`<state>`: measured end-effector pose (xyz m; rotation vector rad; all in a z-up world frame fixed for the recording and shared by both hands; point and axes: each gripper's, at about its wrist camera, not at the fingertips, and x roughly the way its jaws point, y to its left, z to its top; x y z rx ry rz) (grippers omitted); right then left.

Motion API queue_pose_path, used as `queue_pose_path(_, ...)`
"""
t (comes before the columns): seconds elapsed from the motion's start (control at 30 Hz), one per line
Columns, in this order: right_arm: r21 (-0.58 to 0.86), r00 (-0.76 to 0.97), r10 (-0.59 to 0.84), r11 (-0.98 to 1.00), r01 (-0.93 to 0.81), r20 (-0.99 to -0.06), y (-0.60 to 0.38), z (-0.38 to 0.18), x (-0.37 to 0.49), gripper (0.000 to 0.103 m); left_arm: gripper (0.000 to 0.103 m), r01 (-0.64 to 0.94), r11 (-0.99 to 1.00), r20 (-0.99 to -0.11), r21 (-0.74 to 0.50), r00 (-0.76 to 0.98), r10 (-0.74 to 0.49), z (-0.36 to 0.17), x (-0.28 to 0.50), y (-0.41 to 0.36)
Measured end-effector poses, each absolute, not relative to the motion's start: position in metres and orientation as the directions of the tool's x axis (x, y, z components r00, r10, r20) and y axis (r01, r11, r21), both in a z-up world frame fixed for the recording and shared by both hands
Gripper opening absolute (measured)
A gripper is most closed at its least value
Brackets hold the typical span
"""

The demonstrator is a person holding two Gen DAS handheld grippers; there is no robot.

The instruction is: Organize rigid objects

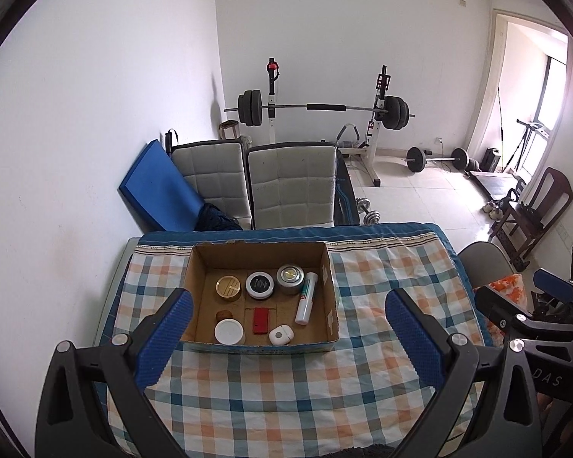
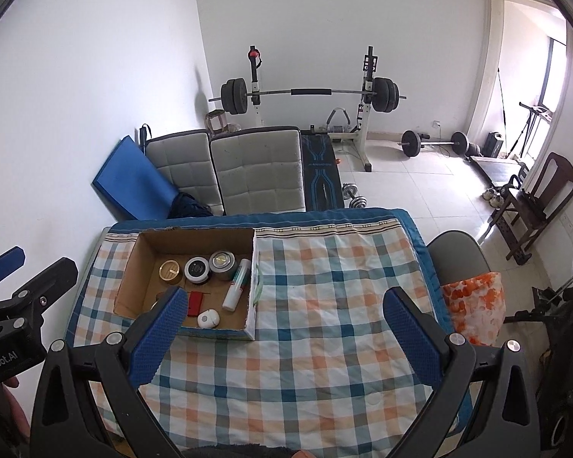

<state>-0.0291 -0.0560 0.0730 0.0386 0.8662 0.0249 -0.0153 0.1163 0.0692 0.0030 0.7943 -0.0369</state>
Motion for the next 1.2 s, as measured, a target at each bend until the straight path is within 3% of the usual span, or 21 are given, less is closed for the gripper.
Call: queue_pose_path(1.2, 0.005, 0.694, 0.014, 1.0, -0.016, -0.72, -0.048, 0.086, -0.037, 0.103, 0.103, -0.009, 0.999, -0.693, -0.038, 0.721, -0.019, 0.076, -0.02, 0.134)
